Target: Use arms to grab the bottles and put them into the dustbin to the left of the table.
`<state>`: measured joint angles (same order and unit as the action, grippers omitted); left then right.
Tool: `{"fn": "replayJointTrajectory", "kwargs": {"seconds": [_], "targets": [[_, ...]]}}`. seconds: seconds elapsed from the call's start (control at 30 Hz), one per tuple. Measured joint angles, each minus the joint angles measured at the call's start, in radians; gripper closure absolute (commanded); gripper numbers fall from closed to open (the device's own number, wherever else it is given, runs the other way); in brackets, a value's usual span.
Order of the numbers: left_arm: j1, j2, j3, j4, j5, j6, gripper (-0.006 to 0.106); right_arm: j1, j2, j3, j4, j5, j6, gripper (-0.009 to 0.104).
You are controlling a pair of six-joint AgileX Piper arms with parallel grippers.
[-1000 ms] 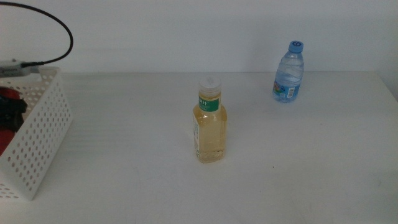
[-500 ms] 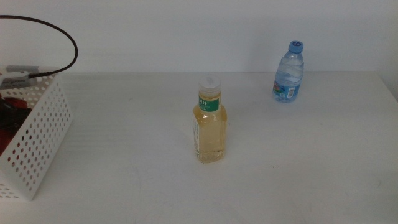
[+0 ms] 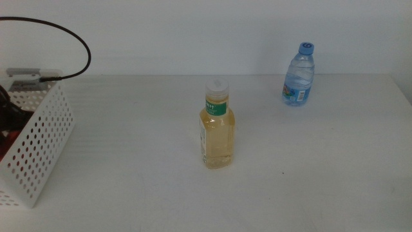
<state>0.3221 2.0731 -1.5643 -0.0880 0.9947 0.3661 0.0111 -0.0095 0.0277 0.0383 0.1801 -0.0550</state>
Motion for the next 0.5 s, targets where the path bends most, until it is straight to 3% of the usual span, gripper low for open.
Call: {"fn": "replayJointTrajectory", "kwargs": {"seconds": [0.27,0.5], "targets": [[-0.006,-0.048,-0.005,0.016,0.030,-0.073,0.010,0.000,0.000,0.000,0.000,0.000,0.000,0.027],[-0.007,-0.236,-0.041,-0.009,0.094,-0.134,0.010,0.000,0.000,0.000,0.000,0.000,0.000,0.027]]}}
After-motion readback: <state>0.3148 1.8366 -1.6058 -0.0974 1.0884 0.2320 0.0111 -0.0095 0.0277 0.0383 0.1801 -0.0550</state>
